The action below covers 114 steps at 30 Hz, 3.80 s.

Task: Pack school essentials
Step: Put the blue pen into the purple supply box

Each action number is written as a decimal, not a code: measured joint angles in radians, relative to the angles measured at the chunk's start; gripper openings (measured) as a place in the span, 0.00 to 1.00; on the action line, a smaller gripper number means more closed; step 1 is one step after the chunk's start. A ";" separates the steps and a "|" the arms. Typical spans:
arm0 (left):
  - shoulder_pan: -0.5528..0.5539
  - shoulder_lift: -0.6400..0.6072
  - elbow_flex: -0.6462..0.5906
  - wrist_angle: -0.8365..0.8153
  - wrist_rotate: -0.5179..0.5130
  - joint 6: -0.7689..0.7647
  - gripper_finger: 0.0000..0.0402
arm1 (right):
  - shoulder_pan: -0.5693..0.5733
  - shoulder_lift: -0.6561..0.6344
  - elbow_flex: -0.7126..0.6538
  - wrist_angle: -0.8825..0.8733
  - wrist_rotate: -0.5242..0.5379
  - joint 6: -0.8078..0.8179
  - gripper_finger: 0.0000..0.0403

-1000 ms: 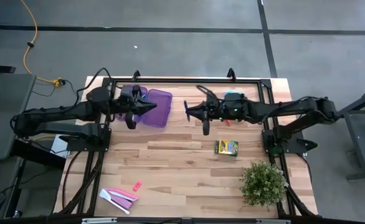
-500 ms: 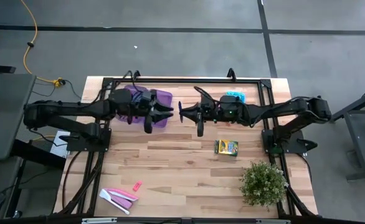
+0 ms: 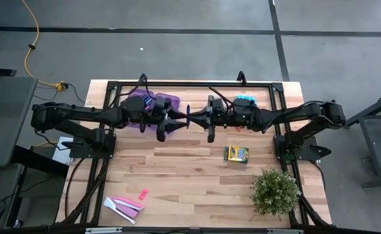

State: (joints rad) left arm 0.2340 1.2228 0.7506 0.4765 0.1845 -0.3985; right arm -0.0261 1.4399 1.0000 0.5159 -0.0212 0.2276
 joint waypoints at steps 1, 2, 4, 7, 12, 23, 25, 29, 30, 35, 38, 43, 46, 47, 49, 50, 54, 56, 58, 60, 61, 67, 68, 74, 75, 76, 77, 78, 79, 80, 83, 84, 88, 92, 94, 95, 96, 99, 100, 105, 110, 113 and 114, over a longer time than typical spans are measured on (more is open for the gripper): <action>0.000 0.003 0.000 0.002 0.012 -0.004 0.48 | 0.000 0.000 0.000 0.011 -0.019 0.000 0.00; 0.000 0.008 0.000 0.005 0.024 -0.012 0.48 | 0.000 0.000 0.000 0.023 -0.042 0.000 0.00; 0.000 0.016 0.000 0.002 0.057 -0.021 0.48 | 0.000 0.000 0.000 0.035 -0.084 0.004 0.00; -0.004 0.026 0.000 0.038 0.104 -0.025 0.48 | 0.000 0.000 0.000 0.038 -0.104 0.020 0.00; -0.020 0.040 0.000 0.174 0.169 -0.059 0.48 | 0.000 0.008 0.000 0.036 -0.134 0.026 0.00; -0.041 0.042 0.000 0.155 0.194 -0.073 0.48 | 0.000 0.006 0.002 0.096 -0.156 0.035 0.00; -0.045 0.042 0.000 0.159 0.192 -0.073 0.47 | 0.001 0.009 0.002 0.096 -0.158 0.038 0.00; -0.048 0.042 0.000 0.161 0.191 -0.073 0.43 | 0.003 0.028 0.002 0.124 -0.164 0.061 0.00; -0.048 0.042 0.000 0.160 0.191 -0.073 0.42 | 0.003 0.029 0.002 0.119 -0.171 0.061 0.00; -0.048 0.042 0.000 0.168 0.187 -0.072 0.38 | 0.001 0.029 0.002 0.125 -0.171 0.056 0.00; -0.048 0.042 0.000 0.170 0.186 -0.070 0.36 | 0.001 0.029 0.002 0.131 -0.171 0.061 0.00; -0.048 0.042 0.000 0.167 0.186 -0.063 0.26 | 0.007 0.043 0.002 0.155 -0.171 0.066 0.00; -0.048 0.042 -0.001 0.164 0.187 -0.059 0.20 | 0.008 0.059 0.002 0.169 -0.172 0.078 0.00; -0.047 0.042 -0.001 0.163 0.186 -0.059 0.18 | 0.008 0.064 0.002 0.175 -0.172 0.081 0.00; -0.047 0.042 -0.001 0.160 0.186 -0.055 0.15 | 0.008 0.066 0.002 0.177 -0.172 0.082 0.00; -0.047 0.042 -0.001 0.159 0.186 -0.050 0.14 | 0.008 0.066 0.002 0.178 -0.172 0.082 0.00; -0.047 0.041 -0.001 0.145 0.188 -0.032 0.09 | 0.007 0.066 0.000 0.180 -0.185 0.081 0.00; -0.047 0.041 -0.001 0.146 0.191 -0.023 0.07 | 0.007 0.066 0.000 0.180 -0.190 0.080 0.00; -0.047 0.041 -0.001 0.139 0.194 -0.016 0.06 | 0.007 0.066 0.000 0.173 -0.193 0.079 0.00; -0.044 0.041 -0.001 0.139 0.194 -0.016 0.05 | 0.007 0.066 0.000 0.174 -0.193 0.081 0.02; -0.044 0.041 -0.001 0.137 0.195 -0.016 0.05 | 0.007 0.066 0.000 0.173 -0.192 0.081 0.03; -0.044 0.041 -0.001 0.131 0.197 -0.017 0.05 | 0.007 0.066 0.000 0.173 -0.190 0.090 0.13; -0.044 0.041 -0.001 0.127 0.198 -0.017 0.05 | 0.006 0.062 0.000 0.172 -0.190 0.100 0.15; -0.010 0.025 -0.001 0.061 0.222 -0.012 0.05 | -0.015 0.013 0.000 0.097 -0.181 0.136 0.33; 0.007 0.009 -0.001 0.025 0.238 -0.008 0.05 | -0.017 -0.002 0.000 0.068 -0.182 0.128 0.36; 0.024 -0.008 -0.001 -0.005 0.249 0.000 0.05 | -0.021 -0.022 0.000 0.027 -0.182 0.115 0.39; 0.042 -0.030 -0.001 -0.041 0.253 0.012 0.05 | -0.024 -0.045 0.000 -0.027 -0.183 0.107 0.42; 0.060 -0.058 -0.001 -0.086 0.254 0.029 0.05 | -0.029 -0.068 0.000 -0.078 -0.183 0.098 0.44; 0.078 -0.085 -0.001 -0.133 0.252 0.052 0.05 | -0.034 -0.094 0.000 -0.137 -0.183 0.087 0.46; 0.097 -0.116 -0.001 -0.178 0.250 0.078 0.05 | -0.038 -0.118 0.000 -0.189 -0.181 0.081 0.47; 0.141 -0.215 -0.001 -0.286 0.184 0.129 0.05 | -0.046 -0.189 0.000 -0.345 -0.118 0.053 0.49; 0.150 -0.250 -0.001 -0.320 0.141 0.143 0.05 | -0.046 -0.211 0.000 -0.393 -0.087 0.040 0.50; 0.157 -0.377 -0.001 -0.423 -0.020 0.192 0.05 | -0.046 -0.277 0.000 -0.496 0.040 0.006 0.50; 0.120 -0.464 -0.001 -0.507 -0.131 0.222 0.05 | -0.046 -0.312 0.000 -0.504 0.093 -0.022 0.50; 0.094 -0.497 -0.001 -0.532 -0.183 0.245 0.05 | -0.046 -0.318 0.000 -0.487 0.097 -0.030 0.50; 0.082 -0.510 -0.001 -0.541 -0.198 0.256 0.05 | -0.046 -0.320 0.000 -0.489 0.098 -0.034 0.50; 0.070 -0.518 -0.001 -0.541 -0.208 0.262 0.05 | -0.046 -0.320 0.000 -0.486 0.097 -0.038 0.50; 0.047 -0.529 -0.001 -0.536 -0.226 0.264 0.05 | -0.046 -0.320 0.000 -0.486 0.097 -0.046 0.50; 0.042 -0.532 -0.001 -0.534 -0.227 0.264 0.05 | -0.046 -0.320 0.000 -0.486 0.097 -0.045 0.50; 0.028 -0.533 -0.001 -0.533 -0.236 0.256 0.05 | -0.046 -0.320 0.000 -0.482 0.097 -0.053 0.50; 0.026 -0.531 -0.001 -0.532 -0.250 0.252 0.05 | -0.045 -0.320 0.000 -0.482 0.097 -0.052 0.50; 0.027 -0.532 -0.001 -0.550 -0.289 0.219 0.05 | -0.045 -0.320 0.000 -0.482 0.097 -0.048 0.50; 0.029 -0.529 0.000 -0.577 -0.305 0.218 0.05 | -0.045 -0.320 0.000 -0.482 0.097 -0.048 0.50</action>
State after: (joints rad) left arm 0.2631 0.6933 0.7510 -0.1007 -0.1205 -0.1802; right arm -0.0715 1.1202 1.0004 0.0337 0.0757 0.1795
